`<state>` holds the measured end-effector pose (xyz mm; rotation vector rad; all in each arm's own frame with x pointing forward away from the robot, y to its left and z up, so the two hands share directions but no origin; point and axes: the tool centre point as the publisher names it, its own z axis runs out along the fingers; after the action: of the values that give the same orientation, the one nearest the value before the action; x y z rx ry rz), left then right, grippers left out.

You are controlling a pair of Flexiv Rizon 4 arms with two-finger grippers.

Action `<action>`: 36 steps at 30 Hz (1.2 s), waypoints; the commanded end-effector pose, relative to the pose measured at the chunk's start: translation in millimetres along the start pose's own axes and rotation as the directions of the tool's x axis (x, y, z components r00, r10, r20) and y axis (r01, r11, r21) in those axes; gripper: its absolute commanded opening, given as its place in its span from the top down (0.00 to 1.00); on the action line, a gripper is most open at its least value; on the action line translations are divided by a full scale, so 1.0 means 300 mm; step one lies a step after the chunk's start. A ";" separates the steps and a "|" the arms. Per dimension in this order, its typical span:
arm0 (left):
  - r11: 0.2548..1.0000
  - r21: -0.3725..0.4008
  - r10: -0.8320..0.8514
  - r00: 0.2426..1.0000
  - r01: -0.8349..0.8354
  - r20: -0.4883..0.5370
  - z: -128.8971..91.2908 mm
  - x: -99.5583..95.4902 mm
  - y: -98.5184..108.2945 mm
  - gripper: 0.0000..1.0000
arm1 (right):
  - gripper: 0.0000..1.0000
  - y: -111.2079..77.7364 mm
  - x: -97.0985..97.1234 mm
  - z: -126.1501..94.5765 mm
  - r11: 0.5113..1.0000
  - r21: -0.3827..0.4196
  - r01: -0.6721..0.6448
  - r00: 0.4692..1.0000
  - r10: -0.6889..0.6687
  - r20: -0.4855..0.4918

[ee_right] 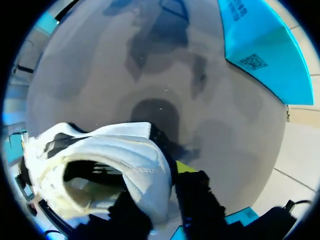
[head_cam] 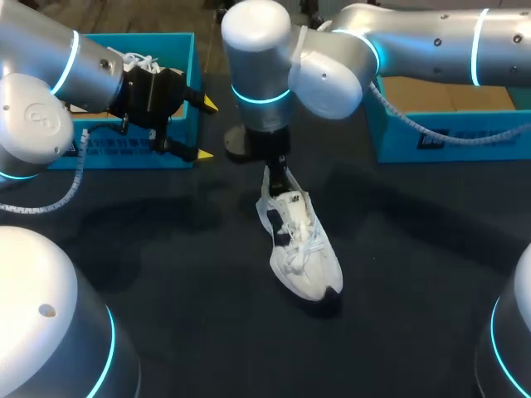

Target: Take the shoe out of the shoebox, open the shoe tongue, remove and reinsert the insole, then place the shoe into the shoebox

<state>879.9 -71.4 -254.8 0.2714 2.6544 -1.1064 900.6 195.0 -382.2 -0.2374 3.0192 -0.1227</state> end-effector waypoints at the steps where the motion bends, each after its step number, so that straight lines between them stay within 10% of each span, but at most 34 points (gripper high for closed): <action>1: 1.000 -0.001 0.001 1.000 -0.001 0.001 -0.001 0.003 0.000 0.00 | 1.00 -0.023 0.018 -0.076 1.000 -0.008 -0.028 1.000 0.028 0.003; 21: 1.000 -0.001 0.001 1.000 -0.001 0.001 -0.001 0.003 0.000 0.00 | 1.00 -0.177 -0.032 -0.615 0.999 0.037 0.006 1.000 -0.006 -0.006; 36: 1.000 -0.001 0.001 1.000 -0.001 0.001 -0.001 0.003 0.000 0.00 | 1.00 -0.323 -0.117 -0.807 0.991 0.122 0.048 0.998 -0.053 0.043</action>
<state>879.8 -71.3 -254.8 0.2715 2.6544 -1.1064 925.2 125.9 -144.4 -0.3174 2.9678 -0.2366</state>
